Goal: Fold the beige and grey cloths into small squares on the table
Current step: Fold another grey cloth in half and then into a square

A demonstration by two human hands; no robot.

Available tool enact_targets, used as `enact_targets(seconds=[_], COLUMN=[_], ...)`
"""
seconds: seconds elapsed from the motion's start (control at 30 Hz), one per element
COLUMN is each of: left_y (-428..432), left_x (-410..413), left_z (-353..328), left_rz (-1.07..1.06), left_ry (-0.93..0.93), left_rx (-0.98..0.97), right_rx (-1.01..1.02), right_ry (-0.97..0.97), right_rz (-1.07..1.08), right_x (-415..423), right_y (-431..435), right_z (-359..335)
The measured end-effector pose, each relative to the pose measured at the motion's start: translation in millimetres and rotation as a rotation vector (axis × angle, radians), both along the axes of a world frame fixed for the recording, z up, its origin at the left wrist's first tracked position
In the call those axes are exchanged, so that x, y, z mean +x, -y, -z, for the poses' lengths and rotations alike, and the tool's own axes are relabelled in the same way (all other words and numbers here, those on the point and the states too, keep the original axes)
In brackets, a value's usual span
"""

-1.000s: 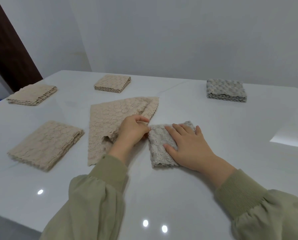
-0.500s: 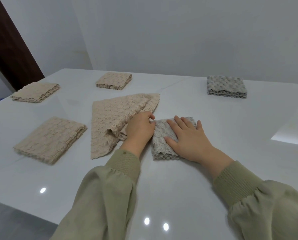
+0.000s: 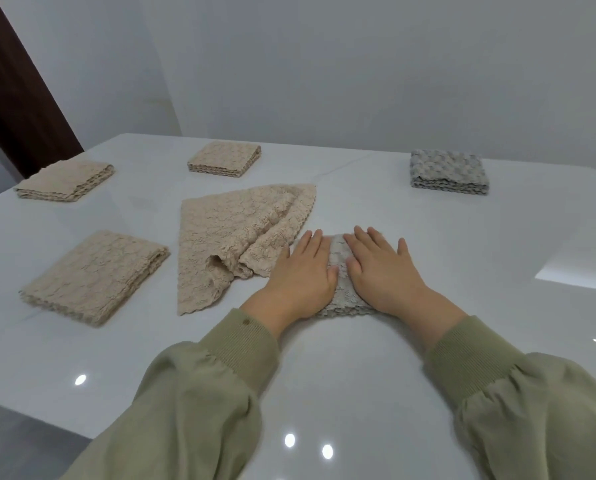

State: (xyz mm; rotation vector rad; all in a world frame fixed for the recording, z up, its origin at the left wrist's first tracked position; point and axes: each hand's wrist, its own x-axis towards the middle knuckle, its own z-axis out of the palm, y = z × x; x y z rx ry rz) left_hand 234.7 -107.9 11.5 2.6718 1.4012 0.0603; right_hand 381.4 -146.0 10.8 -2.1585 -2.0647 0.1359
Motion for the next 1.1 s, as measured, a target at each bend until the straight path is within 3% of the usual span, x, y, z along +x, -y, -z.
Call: enact_targets(seconds=[0.27, 0.4, 0.5, 0.6, 0.73, 0.97, 1.1], left_y=[-5, -2, 3, 5, -8, -12, -1], left_x=[1, -3, -5, -8, -11, -15, -16], left_z=[3, 6, 2, 0, 2, 0, -10], left_rz=[-0.003, -0.019, -0.012, -0.137, -0.316, -0.293, -0.216], left_ry=[-0.012, 0.211, 0.422, 0.604, 0.494, 0.535, 0.873], left_rx=[-0.025, 0.022, 0.086, 0.059, 0.036, -0.074, -0.211], right_rx=[-0.030, 0.271, 0.433, 0.391, 0.293, 0.210, 0.203], right_ry=[-0.010, -0.432, -0.558, -0.610, -0.515, -0.500, -0.614], right_rz=[0.006, 0.067, 0.189, 0.286, 0.242, 0.151, 0.182], right_x=[1, 8, 17, 24, 23, 20, 24], right_y=[-4, 3, 11, 14, 14, 18, 15], right_z=[2, -1, -8, -7, -4, -5, -4])
